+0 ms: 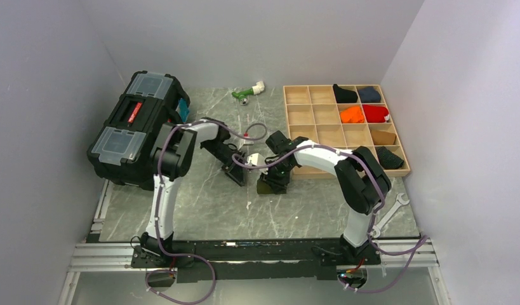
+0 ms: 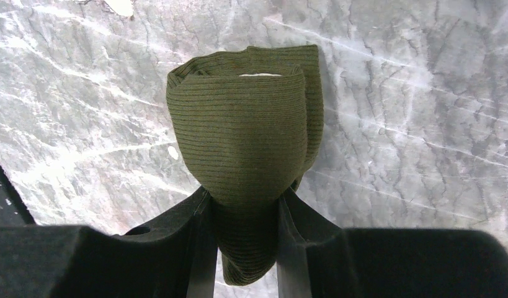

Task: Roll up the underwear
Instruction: Roll the underwear to the center of the board.

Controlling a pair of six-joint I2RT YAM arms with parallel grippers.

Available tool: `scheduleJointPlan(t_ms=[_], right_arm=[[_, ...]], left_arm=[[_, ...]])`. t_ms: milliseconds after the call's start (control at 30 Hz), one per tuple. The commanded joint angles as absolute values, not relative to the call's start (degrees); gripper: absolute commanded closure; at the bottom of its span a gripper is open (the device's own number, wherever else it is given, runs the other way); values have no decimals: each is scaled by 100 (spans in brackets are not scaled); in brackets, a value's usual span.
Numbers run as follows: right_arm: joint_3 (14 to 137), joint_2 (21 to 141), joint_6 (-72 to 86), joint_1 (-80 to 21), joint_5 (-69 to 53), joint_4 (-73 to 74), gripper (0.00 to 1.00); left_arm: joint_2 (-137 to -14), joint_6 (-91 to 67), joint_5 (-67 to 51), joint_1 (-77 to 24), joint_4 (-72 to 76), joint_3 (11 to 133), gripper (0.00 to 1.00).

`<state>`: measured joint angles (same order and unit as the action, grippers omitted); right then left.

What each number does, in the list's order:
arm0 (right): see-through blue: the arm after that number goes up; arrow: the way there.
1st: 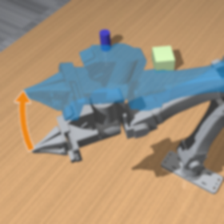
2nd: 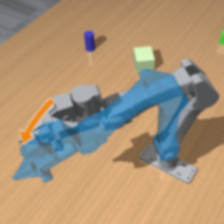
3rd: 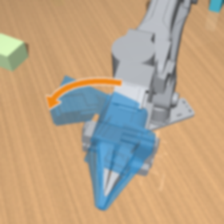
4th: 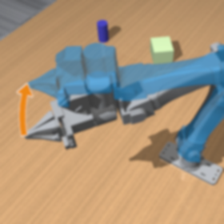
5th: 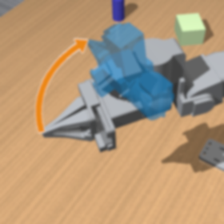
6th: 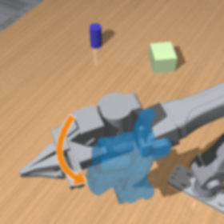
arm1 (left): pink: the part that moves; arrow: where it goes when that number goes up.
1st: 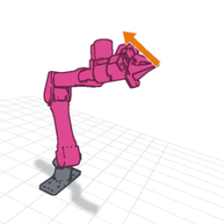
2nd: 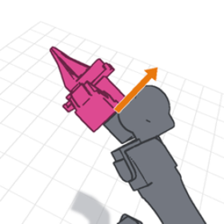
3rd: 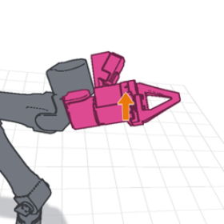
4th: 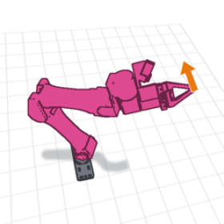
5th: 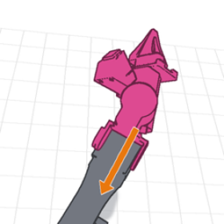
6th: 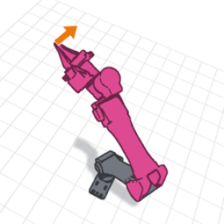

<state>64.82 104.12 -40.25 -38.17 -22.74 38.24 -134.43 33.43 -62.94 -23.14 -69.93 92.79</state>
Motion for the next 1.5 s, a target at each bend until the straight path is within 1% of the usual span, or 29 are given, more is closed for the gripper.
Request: scheduleJointPlan(t_ms=[0,167,333,600,800,900,1133,1267,1467], right_arm=[[6367,11013,-4037,-3786,-2410,4161,100],[6773,11271,-4148,-3610,-2888,4633,100],[7595,11852,-4391,-3372,-3588,5472,100],[8763,12915,-4737,-3152,-4187,6676,100],[9472,13590,-4940,-3076,-4651,7321,100],[9597,13794,-4969,-3057,-4693,7434,100],[10004,14273,-5206,-2955,-4991,7970,100],[10122,14412,-5247,-2930,-5040,8095,100],[10257,14608,-5356,-2933,-5079,8301,100]], left_arm=[[-12475,2935,-6005,-1831,-5781,8713,52],[-11471,2519,-6150,-1382,-4782,7819,52],[-10646,2436,-6263,-1085,-4114,7140,53],[-9158,2510,-5607,-1052,-3138,6008,53],[-8119,2766,-4999,-1148,-2636,5287,50],[-7806,2955,-4556,-1474,-2521,5165,50],[-7535,3342,-3058,-3128,-1774,4932,47],[-7820,3452,-2553,-3859,-1472,5048,43],[-8348,3599,-2049,-4570,-1140,5139,40]])
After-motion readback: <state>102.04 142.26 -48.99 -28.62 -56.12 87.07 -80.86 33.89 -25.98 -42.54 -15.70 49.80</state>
